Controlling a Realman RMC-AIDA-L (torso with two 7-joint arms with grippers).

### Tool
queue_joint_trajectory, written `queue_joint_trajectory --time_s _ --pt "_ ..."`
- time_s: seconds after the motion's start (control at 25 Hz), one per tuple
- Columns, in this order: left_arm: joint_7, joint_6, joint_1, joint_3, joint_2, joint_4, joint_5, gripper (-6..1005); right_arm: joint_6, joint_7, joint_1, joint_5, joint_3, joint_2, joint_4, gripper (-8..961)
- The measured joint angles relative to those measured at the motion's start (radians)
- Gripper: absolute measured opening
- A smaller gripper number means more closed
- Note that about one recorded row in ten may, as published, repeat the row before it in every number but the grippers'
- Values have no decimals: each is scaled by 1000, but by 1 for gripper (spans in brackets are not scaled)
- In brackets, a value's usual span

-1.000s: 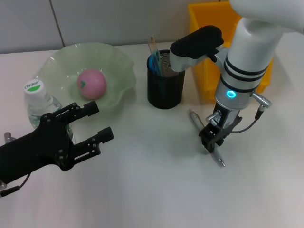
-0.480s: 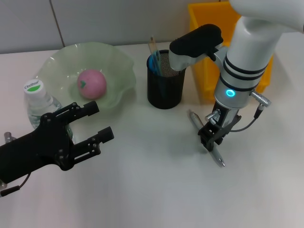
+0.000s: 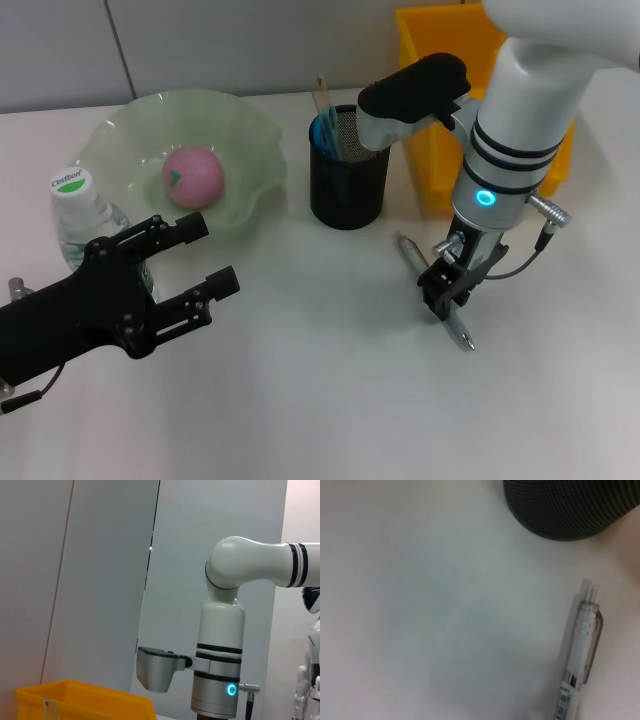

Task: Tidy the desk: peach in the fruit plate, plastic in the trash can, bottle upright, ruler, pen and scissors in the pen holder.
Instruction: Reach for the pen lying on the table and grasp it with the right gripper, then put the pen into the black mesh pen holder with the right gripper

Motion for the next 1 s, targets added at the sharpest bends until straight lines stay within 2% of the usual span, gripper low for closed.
queue_joint_trajectory --time_s 0.76,1.0 --pt "-3 0 0 0 2 0 -2 709 6 -6 2 3 0 1 20 239" --pt "0 2 4 0 3 4 -6 709 6 -7 -7 11 0 0 -10 221"
